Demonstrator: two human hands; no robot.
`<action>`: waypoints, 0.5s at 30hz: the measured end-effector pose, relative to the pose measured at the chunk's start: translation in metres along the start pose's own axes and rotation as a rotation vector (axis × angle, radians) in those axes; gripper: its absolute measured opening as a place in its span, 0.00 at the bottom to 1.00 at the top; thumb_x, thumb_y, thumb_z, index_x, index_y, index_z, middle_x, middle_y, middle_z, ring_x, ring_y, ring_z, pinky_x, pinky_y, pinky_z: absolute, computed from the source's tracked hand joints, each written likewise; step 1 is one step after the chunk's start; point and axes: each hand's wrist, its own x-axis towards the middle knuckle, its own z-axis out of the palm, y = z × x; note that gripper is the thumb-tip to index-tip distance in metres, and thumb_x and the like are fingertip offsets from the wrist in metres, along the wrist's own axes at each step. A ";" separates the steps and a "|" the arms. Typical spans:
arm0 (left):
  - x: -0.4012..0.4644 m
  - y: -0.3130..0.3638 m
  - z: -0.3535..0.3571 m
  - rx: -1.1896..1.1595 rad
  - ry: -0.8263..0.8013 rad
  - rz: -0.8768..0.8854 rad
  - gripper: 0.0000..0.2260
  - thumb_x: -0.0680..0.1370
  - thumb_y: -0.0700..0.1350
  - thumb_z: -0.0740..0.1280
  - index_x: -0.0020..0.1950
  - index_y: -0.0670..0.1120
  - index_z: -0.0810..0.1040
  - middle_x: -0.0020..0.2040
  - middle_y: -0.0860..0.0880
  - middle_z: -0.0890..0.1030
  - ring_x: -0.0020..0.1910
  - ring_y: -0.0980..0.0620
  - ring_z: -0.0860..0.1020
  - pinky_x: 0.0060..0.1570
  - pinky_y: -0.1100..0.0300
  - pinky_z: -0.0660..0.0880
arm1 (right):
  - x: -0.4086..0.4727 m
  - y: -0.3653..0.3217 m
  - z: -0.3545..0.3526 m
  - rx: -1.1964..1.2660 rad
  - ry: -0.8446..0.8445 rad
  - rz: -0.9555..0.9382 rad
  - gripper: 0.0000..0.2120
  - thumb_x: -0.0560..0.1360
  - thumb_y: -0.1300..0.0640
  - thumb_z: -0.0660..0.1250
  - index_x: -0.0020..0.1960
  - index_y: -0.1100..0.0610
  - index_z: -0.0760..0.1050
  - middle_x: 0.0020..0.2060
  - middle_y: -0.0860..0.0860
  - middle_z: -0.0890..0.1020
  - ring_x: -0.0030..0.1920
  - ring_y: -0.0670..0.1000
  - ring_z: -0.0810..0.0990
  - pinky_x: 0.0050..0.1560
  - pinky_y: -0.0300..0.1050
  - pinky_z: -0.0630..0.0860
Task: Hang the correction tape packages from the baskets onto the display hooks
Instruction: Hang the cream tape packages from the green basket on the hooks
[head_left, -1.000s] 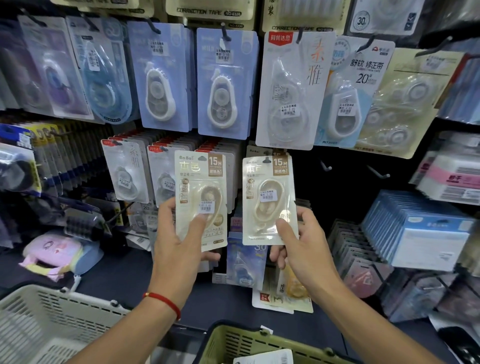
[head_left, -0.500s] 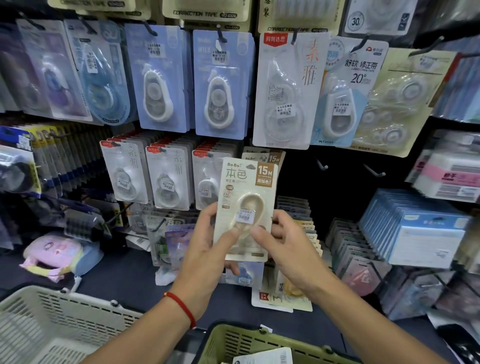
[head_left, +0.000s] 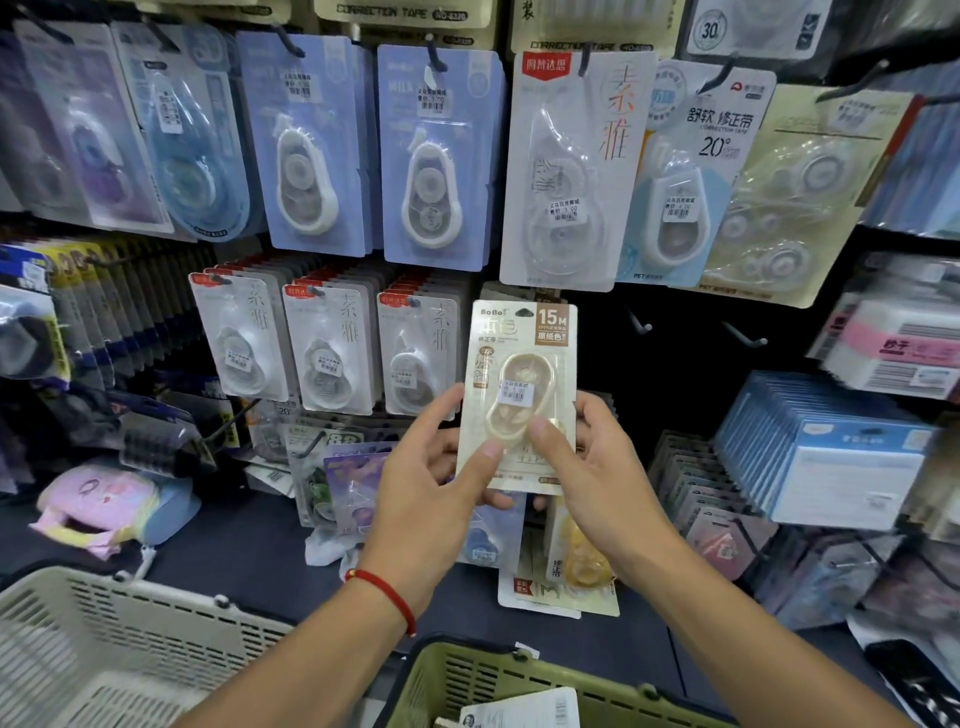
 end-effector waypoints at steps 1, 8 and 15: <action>-0.001 0.001 0.001 -0.010 0.000 -0.001 0.26 0.79 0.40 0.73 0.75 0.57 0.73 0.54 0.48 0.88 0.46 0.47 0.87 0.41 0.58 0.84 | 0.000 -0.001 0.000 0.009 0.004 0.002 0.12 0.81 0.46 0.69 0.63 0.44 0.74 0.52 0.46 0.87 0.49 0.50 0.88 0.39 0.44 0.84; 0.006 -0.002 0.003 -0.044 0.024 -0.017 0.25 0.79 0.40 0.74 0.73 0.56 0.73 0.51 0.49 0.88 0.47 0.48 0.88 0.42 0.58 0.85 | 0.001 -0.002 0.004 0.019 0.115 -0.015 0.15 0.78 0.41 0.71 0.62 0.42 0.75 0.51 0.45 0.88 0.48 0.49 0.88 0.36 0.47 0.84; 0.027 -0.016 -0.025 0.889 0.104 0.247 0.27 0.78 0.40 0.72 0.77 0.52 0.73 0.76 0.52 0.69 0.76 0.51 0.67 0.76 0.53 0.67 | 0.022 0.035 0.015 -0.373 0.242 -0.006 0.16 0.84 0.45 0.64 0.70 0.43 0.71 0.58 0.38 0.82 0.57 0.38 0.80 0.52 0.35 0.76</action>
